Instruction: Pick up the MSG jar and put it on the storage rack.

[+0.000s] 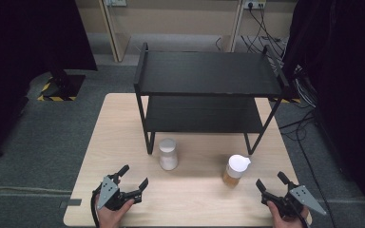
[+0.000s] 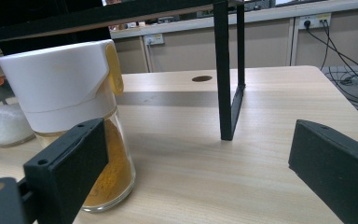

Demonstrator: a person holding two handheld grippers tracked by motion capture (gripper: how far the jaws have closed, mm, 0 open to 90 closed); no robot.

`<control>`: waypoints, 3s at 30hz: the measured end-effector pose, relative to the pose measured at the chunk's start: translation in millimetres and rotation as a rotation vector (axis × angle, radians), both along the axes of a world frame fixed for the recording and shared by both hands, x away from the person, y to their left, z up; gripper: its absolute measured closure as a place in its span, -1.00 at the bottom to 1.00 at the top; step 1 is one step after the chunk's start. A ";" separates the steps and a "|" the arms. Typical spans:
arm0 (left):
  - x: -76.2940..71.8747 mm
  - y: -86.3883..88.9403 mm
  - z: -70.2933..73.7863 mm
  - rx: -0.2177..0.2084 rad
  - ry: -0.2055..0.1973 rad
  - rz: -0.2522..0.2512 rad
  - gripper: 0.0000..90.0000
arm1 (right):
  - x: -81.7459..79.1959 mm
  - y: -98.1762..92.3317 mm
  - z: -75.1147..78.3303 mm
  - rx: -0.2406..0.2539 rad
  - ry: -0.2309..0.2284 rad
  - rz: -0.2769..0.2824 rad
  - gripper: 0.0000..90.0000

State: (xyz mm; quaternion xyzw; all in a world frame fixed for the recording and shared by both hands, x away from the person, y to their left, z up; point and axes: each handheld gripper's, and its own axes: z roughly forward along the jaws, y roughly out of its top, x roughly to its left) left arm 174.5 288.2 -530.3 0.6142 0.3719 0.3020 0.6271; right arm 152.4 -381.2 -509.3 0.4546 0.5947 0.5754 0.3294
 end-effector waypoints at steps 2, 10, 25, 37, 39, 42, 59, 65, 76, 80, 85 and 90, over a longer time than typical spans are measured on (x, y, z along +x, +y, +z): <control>1.0 -1.1 0.2 -0.008 -0.002 -0.010 -0.79 | -0.1 0.0 -0.2 0.000 -0.001 0.000 -0.89; 8.4 -6.2 3.0 -0.014 -0.011 -0.034 -0.80 | 0.4 0.1 0.6 0.005 0.006 -0.005 -0.89; 34.0 -28.1 19.5 0.031 -0.034 -0.088 -0.81 | 0.5 1.9 1.2 -0.010 0.004 -0.004 -0.89; 51.6 -39.4 24.9 0.062 -0.015 -0.103 -0.79 | 0.5 1.3 1.0 -0.009 0.003 -0.001 -0.89; 54.7 -41.4 26.2 0.066 -0.011 -0.106 -0.78 | 0.8 1.5 1.3 -0.011 0.004 0.000 -0.89; 58.7 -44.8 28.2 0.071 -0.011 -0.109 -0.78 | 0.8 1.5 1.5 -0.013 0.004 0.001 -0.89; 77.8 -67.1 37.9 0.109 -0.010 -0.106 -0.69 | 1.0 0.5 1.1 -0.011 0.002 0.006 -0.89; 79.0 -69.6 33.4 0.081 -0.018 -0.085 -0.58 | 1.1 0.8 1.3 -0.014 0.003 0.007 -0.89; 82.8 -73.0 29.3 0.053 -0.019 -0.064 -0.43 | 1.8 0.7 2.1 -0.017 0.006 0.010 -0.89; 83.2 -75.5 27.7 0.047 -0.024 -0.055 -0.33 | 2.0 0.8 2.4 -0.018 0.008 0.011 -0.89; 85.3 -75.7 24.7 0.039 -0.013 -0.055 -0.28 | 2.3 0.4 2.6 -0.018 0.009 0.014 -0.88; 84.6 -76.6 23.4 0.037 -0.017 -0.050 -0.26 | 2.6 0.3 2.9 -0.018 0.011 0.014 -0.88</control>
